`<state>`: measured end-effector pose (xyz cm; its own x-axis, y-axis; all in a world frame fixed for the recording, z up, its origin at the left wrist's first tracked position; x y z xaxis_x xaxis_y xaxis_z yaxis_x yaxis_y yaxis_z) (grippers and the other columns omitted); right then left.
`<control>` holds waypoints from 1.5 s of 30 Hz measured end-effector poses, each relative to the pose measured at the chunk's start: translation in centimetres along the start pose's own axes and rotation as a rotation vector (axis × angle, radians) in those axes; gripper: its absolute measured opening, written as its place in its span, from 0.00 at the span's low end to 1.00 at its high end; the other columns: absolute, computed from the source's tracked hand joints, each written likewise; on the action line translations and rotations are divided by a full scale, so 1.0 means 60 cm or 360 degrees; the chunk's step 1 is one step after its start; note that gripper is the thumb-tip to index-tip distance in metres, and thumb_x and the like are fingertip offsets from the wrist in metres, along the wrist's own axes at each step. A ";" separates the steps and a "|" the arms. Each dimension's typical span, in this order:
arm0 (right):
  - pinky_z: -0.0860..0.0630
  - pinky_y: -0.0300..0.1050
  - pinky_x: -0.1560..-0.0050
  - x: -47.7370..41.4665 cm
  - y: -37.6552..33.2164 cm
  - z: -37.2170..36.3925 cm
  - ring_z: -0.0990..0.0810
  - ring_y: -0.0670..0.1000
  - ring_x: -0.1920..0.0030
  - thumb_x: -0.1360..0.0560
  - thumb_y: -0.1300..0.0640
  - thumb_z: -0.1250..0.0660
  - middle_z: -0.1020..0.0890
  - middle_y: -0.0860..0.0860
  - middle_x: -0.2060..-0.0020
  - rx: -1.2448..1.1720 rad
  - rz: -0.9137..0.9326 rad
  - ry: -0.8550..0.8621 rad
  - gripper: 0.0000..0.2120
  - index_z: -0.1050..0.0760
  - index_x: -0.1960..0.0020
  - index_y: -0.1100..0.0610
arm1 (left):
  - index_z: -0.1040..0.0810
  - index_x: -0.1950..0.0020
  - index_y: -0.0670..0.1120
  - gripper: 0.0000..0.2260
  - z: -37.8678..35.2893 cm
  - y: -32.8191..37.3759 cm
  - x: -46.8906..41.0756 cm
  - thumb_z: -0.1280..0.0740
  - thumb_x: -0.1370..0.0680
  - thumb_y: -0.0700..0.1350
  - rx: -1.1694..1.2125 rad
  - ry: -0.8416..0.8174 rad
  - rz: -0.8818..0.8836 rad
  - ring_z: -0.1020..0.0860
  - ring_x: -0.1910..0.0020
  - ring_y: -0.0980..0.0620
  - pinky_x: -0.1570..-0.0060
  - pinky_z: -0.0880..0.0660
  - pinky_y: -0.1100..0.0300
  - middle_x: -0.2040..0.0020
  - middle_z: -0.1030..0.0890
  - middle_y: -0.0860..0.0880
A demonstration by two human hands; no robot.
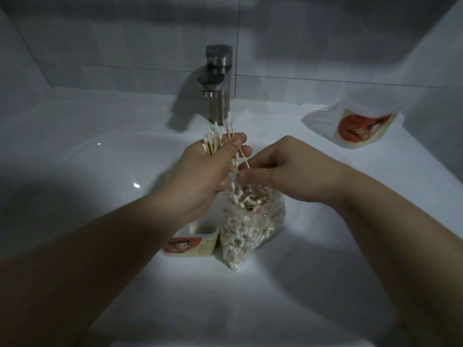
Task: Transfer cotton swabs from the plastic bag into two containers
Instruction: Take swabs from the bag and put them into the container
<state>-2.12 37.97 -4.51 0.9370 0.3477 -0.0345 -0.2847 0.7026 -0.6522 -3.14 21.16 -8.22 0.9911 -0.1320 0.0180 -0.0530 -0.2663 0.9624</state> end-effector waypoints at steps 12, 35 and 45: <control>0.30 0.46 0.66 -0.001 0.003 -0.009 0.25 0.48 0.71 0.27 0.47 0.24 0.32 0.50 0.77 -0.0095 -0.0038 0.0038 0.21 0.22 0.62 0.66 | 0.21 0.45 0.44 0.07 -0.010 -0.003 0.005 0.38 0.15 0.42 0.0120 -0.0132 0.0001 0.31 0.76 0.60 0.78 0.38 0.69 0.61 0.16 0.51; 0.33 0.37 0.71 0.000 -0.003 -0.007 0.32 0.46 0.73 0.24 0.51 0.26 0.27 0.56 0.74 -0.0257 -0.0037 0.0144 0.13 0.16 0.59 0.61 | 0.17 0.55 0.51 0.07 -0.007 0.014 0.013 0.30 0.19 0.51 -0.0656 -0.0007 -0.0235 0.30 0.80 0.63 0.78 0.36 0.72 0.78 0.29 0.60; 0.34 0.30 0.72 0.002 -0.005 -0.006 0.28 0.41 0.76 0.24 0.52 0.27 0.23 0.43 0.77 -0.0073 0.0011 0.0055 0.09 0.16 0.62 0.53 | 0.15 0.47 0.48 0.09 -0.010 0.010 0.016 0.33 0.18 0.51 -0.0313 0.0100 -0.0242 0.31 0.79 0.61 0.77 0.36 0.72 0.75 0.24 0.59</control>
<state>-1.87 37.58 -4.60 0.9416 0.3303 -0.0647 -0.2825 0.6709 -0.6856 -2.17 21.44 -7.46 0.9918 -0.0435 -0.1202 0.1161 -0.0867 0.9894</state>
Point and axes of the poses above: each hand's wrist, its own x-axis away from the middle knuckle, its own z-axis out of the back of the hand, y = z × x, the point moved 1 cm from there along -x, towards the middle knuckle
